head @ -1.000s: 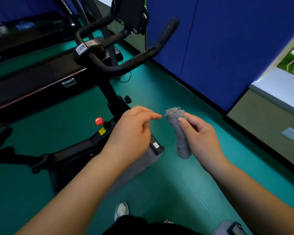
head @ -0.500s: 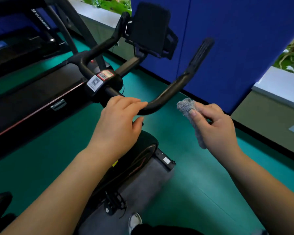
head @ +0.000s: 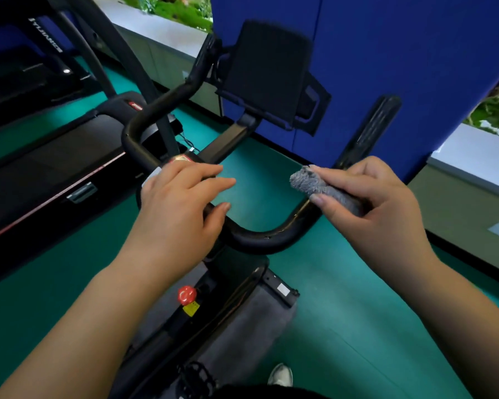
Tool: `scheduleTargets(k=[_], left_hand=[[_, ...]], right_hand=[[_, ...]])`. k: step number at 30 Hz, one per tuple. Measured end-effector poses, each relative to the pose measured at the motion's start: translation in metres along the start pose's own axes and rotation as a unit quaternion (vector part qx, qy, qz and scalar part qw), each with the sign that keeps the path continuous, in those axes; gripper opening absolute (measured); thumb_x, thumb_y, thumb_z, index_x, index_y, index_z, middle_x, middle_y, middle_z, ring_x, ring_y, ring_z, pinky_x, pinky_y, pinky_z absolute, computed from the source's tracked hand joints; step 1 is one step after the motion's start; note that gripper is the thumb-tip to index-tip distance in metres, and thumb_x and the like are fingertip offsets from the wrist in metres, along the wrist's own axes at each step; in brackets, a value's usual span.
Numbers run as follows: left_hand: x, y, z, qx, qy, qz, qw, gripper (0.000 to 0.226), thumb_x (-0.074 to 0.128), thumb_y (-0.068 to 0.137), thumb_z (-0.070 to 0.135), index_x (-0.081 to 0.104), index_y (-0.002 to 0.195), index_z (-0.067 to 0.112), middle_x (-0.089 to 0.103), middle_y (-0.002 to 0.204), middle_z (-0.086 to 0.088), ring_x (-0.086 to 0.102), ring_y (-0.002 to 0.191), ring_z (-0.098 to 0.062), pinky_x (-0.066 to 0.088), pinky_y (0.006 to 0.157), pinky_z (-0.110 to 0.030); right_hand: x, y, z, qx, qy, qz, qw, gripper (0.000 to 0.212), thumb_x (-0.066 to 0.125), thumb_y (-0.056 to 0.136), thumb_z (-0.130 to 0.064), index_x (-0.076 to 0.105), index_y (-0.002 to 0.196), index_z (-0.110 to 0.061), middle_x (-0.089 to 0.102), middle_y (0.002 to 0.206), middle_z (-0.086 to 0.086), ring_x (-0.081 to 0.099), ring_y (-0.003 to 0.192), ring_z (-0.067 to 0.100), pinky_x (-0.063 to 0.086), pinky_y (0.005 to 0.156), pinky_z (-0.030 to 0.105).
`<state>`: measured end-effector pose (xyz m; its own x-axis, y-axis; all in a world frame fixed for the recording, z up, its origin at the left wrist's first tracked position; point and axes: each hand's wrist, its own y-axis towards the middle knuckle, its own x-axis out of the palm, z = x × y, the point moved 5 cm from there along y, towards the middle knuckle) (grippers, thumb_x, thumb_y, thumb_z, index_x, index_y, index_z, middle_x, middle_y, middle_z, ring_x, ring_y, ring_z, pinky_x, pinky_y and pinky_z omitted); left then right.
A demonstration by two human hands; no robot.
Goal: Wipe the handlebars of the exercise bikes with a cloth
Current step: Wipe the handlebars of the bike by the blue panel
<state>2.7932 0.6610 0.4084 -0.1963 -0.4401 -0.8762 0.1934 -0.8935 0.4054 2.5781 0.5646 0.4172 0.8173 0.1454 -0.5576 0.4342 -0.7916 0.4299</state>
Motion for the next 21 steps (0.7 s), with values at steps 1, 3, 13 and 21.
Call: scheduleTargets(k=[1,3,13,21], left_hand=[[-0.002,0.002,-0.004,-0.002,-0.001,0.002,1.000,0.032,0.060,0.086,0.031,0.066,0.117,0.028,0.059,0.125,0.010,0.045,0.121,-0.020,0.033,0.095,-0.046],[-0.007,0.004,-0.013,-0.006,-0.001,0.001,1.000,0.033,0.066,0.085,0.026,0.065,0.118,0.027,0.059,0.126,0.009,0.045,0.121,-0.022,0.033,0.095,-0.048],[-0.001,0.018,-0.046,0.047,-0.035,-0.024,0.998,0.034,0.059,0.083,0.030,0.067,0.115,0.026,0.060,0.125,0.008,0.048,0.116,-0.025,0.039,0.092,-0.048],[0.013,0.015,-0.062,0.114,-0.066,-0.063,0.989,0.029,0.063,0.084,0.026,0.069,0.112,0.026,0.060,0.124,0.008,0.048,0.118,-0.025,0.035,0.091,-0.048]], right_hand=[[0.003,0.002,-0.002,-0.008,-0.012,-0.010,1.000,0.038,0.073,0.080,-0.024,0.066,0.116,-0.031,0.047,0.085,-0.003,0.050,0.079,0.006,0.035,0.070,0.008],[0.008,0.001,-0.005,-0.019,-0.031,-0.024,0.999,0.040,0.074,0.079,-0.024,0.066,0.118,-0.029,0.048,0.086,-0.002,0.050,0.081,0.006,0.035,0.071,0.008],[0.037,-0.022,-0.001,0.044,-0.186,0.010,0.982,0.047,0.068,0.083,-0.026,0.061,0.128,-0.016,0.042,0.092,-0.005,0.042,0.083,0.007,0.031,0.074,0.009],[0.048,-0.036,-0.017,0.079,-0.244,0.097,0.962,0.040,0.071,0.082,-0.017,0.066,0.121,-0.014,0.040,0.087,-0.001,0.036,0.076,0.006,0.031,0.069,0.003]])
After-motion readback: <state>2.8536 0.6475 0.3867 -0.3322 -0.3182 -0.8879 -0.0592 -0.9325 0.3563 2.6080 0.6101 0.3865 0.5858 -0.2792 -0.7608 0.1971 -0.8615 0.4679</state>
